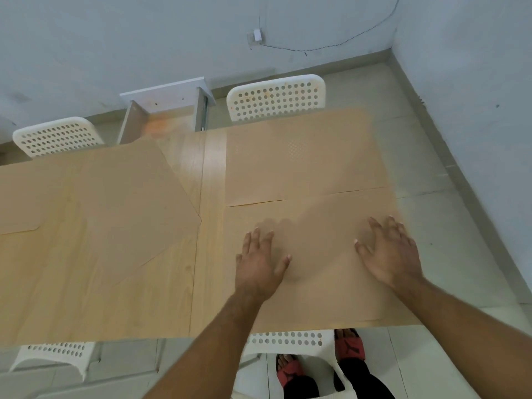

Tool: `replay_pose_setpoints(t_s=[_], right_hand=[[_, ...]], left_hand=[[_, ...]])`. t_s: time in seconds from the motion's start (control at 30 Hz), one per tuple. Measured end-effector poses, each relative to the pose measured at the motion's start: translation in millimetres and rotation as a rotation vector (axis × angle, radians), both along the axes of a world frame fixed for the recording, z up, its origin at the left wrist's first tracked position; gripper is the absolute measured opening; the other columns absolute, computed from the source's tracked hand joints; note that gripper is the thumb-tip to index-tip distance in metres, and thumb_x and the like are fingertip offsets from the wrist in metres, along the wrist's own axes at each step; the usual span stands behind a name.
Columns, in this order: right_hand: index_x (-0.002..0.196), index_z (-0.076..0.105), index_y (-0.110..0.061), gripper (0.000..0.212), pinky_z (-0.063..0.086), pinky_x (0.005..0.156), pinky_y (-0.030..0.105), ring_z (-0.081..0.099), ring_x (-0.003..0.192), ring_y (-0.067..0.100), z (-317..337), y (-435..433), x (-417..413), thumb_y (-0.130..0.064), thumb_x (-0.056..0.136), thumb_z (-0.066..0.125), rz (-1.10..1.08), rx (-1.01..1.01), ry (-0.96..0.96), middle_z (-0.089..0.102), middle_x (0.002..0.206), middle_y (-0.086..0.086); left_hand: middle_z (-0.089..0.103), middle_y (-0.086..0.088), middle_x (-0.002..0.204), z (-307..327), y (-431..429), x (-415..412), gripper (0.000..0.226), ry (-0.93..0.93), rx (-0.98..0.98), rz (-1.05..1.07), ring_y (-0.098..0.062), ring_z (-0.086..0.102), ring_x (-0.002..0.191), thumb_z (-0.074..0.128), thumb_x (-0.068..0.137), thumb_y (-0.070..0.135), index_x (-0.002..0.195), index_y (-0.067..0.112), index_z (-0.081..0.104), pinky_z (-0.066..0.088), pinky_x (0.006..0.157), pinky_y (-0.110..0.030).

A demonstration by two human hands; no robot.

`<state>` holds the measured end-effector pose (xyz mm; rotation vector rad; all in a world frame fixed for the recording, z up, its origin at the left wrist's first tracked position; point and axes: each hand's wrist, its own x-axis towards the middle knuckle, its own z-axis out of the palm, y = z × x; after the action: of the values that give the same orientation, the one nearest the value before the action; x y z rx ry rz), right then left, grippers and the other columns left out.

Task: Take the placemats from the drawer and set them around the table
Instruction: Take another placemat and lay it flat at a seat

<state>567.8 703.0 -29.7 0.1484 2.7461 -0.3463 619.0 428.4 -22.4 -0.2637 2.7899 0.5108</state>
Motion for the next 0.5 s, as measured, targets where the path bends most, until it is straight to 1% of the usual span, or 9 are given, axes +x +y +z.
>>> replay_pose_setpoints(t_s=[0.07,0.17,0.23,0.3,0.4,0.5], right_hand=[[0.157,0.026,-0.026,0.064,0.022,0.120,0.047,0.017,0.152,0.034,-2.1,0.7,-15.9,-0.052,0.100,0.037,0.030,0.011,0.033,0.017,0.166,0.016],[0.156,0.028,-0.026,0.058,0.016,0.121,0.044,0.015,0.153,0.032,-8.5,0.9,-42.3,-0.044,0.102,0.035,0.085,0.029,0.085,0.016,0.166,0.015],[0.156,0.026,-0.026,0.057,0.012,0.122,0.044,0.012,0.154,0.031,-16.7,-0.8,-57.9,-0.045,0.102,0.032,0.122,0.033,0.100,0.015,0.167,0.013],[0.157,0.026,-0.024,0.059,0.011,0.123,0.045,0.011,0.154,0.030,-28.1,-2.1,-67.5,-0.046,0.102,0.030,0.157,0.035,0.112,0.015,0.167,0.013],[0.156,0.028,-0.022,0.061,0.012,0.123,0.048,0.016,0.153,0.032,-47.0,0.1,-69.6,-0.048,0.101,0.024,0.188,0.058,0.174,0.021,0.165,0.014],[0.155,0.034,-0.020,0.066,0.015,0.122,0.049,0.022,0.152,0.033,-56.9,2.2,-64.6,-0.049,0.098,0.020,0.174,0.021,0.223,0.028,0.163,0.016]], left_hand=[[0.014,-0.002,0.166,-2.5,32.8,-9.2,0.061,0.069,0.032,-0.057,-0.023,0.006,0.153,0.040,0.097,0.058,0.151,0.030,0.029,0.026,0.117,-0.054],[0.025,-0.003,0.162,-13.4,82.8,-23.0,0.046,0.178,0.141,-0.112,-0.025,0.019,0.150,0.040,0.098,0.039,0.143,0.029,0.041,0.032,0.113,-0.054],[0.032,-0.005,0.159,-23.8,111.9,-31.6,0.046,0.257,0.209,-0.110,-0.026,0.027,0.147,0.036,0.094,0.031,0.138,0.027,0.047,0.033,0.113,-0.050],[0.040,-0.008,0.154,-37.5,136.6,-37.0,0.046,0.319,0.236,-0.101,-0.028,0.033,0.144,0.035,0.093,0.026,0.137,0.022,0.051,0.033,0.112,-0.047],[0.045,-0.006,0.151,-56.5,157.3,-37.2,0.049,0.321,0.194,-0.085,-0.025,0.034,0.144,0.034,0.097,0.027,0.142,0.017,0.049,0.034,0.114,-0.046],[0.047,-0.006,0.149,-69.3,161.6,-35.0,0.048,0.337,0.085,-0.101,-0.025,0.036,0.143,0.036,0.097,0.028,0.142,0.015,0.050,0.036,0.109,-0.044]])
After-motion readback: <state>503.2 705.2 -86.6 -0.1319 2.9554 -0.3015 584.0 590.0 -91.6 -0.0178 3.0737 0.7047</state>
